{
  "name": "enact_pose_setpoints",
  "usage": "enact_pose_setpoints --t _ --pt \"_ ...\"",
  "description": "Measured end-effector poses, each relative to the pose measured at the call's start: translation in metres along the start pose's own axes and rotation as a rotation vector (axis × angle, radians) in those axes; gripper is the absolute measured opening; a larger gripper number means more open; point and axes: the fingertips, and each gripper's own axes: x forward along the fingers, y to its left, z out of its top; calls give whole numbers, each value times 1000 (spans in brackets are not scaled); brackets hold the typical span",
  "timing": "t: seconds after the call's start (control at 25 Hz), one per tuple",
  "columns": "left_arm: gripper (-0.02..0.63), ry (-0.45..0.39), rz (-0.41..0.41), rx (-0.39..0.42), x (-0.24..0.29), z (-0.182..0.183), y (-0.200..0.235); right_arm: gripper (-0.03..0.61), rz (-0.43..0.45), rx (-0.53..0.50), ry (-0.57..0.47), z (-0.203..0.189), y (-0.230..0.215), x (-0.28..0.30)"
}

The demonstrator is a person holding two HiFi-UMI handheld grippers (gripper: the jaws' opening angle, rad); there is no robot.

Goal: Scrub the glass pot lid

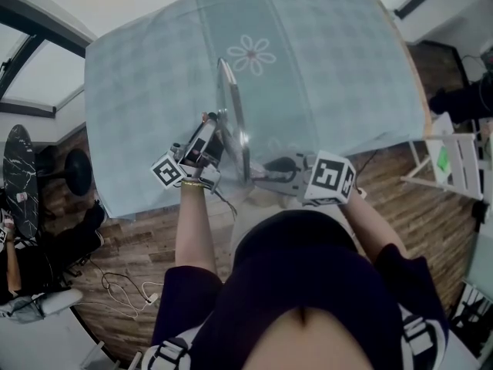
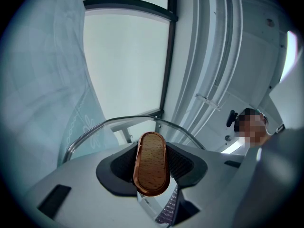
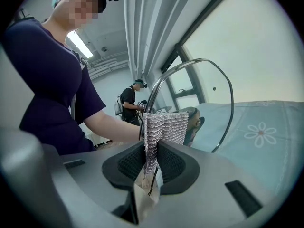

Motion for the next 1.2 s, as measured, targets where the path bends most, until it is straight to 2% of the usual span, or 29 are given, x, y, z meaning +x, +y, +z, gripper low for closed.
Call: enact_pose_setpoints --t 0.36,0.84,1.2 --pt "167 19 -1 6 1 -2 -1 78 25 13 21 -15 16 -6" --pt "167 14 -9 1 2 -1 -2 77 54 -26 79 -24 28 -21" --pt "167 9 -10 1 1 -2 -1 77 -19 -39 93 -21 2 -52"
